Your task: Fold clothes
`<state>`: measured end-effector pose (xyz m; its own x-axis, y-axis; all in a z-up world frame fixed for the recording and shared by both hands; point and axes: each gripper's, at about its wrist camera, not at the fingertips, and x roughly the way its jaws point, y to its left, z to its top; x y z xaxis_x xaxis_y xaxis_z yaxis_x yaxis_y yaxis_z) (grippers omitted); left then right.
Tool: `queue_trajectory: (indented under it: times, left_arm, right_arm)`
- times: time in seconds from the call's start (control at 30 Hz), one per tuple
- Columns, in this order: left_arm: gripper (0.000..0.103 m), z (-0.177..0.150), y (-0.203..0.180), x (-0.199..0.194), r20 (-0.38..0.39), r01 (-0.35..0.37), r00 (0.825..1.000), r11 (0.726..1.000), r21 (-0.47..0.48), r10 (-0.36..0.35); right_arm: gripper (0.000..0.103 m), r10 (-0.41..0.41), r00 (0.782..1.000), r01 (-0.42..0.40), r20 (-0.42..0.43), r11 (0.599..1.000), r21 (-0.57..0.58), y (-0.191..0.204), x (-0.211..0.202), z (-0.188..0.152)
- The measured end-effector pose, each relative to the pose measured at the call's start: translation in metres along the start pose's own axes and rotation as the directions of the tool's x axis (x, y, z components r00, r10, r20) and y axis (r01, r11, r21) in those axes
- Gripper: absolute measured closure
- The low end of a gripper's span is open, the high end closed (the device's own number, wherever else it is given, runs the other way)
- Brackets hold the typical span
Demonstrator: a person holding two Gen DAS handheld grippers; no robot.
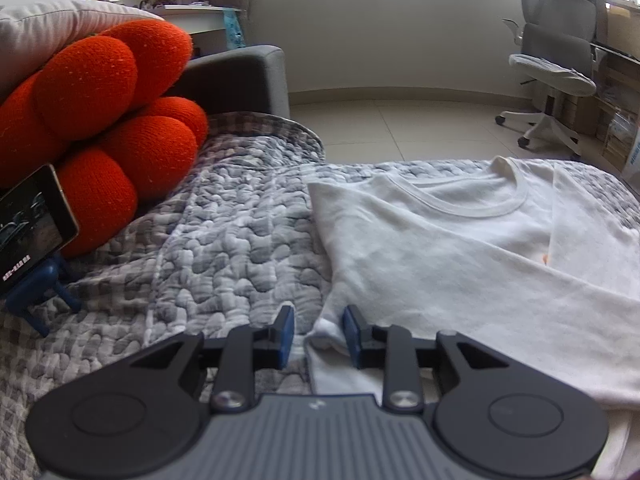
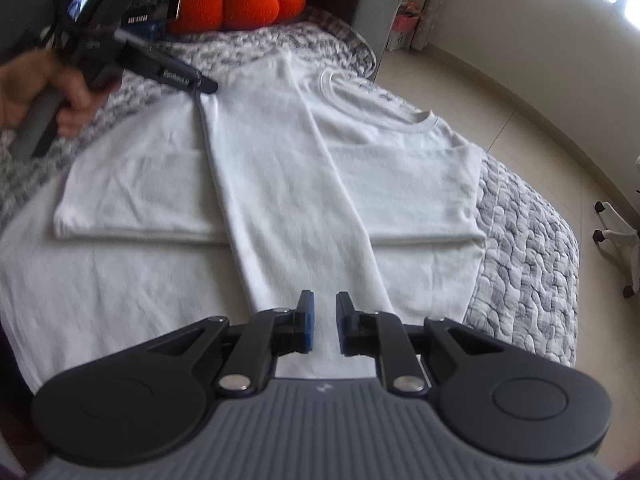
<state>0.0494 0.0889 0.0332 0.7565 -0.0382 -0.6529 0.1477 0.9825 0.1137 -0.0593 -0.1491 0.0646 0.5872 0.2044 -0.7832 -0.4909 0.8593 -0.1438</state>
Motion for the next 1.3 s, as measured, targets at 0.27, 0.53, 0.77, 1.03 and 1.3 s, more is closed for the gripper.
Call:
queue_trajectory:
  times: [0.27,0.53,0.77,1.03,1.3]
  left_arm:
    - [0.074,0.0,-0.001,0.0,-0.003,-0.001,1.0,1.0,0.006,0.001]
    - [0.074,0.0,0.0,-0.001,0.001,0.0,1.0,1.0,-0.003,0.0]
    - [0.073,0.0,-0.001,-0.001,0.0,0.0,1.0,1.0,-0.002,0.0]
    - [0.073,-0.001,-0.001,0.0,-0.005,-0.002,1.0,1.0,0.005,0.002]
    - [0.074,-0.001,-0.001,0.0,-0.005,-0.003,1.0,1.0,0.007,0.003]
  right_arm:
    - [0.086,0.0,0.998,-0.001,-0.067,1.0,-0.02,0.003,0.013,-0.004]
    - [0.084,-0.007,0.998,0.005,-0.061,0.999,-0.031,0.005,0.014,-0.003]
    - [0.084,-0.005,0.999,0.004,-0.054,1.0,-0.029,0.005,0.012,-0.003]
    - [0.084,-0.003,0.999,0.002,-0.054,1.0,-0.029,0.005,0.012,-0.003]
    - [0.084,-0.003,0.999,0.001,-0.054,0.999,-0.032,0.007,0.012,-0.003]
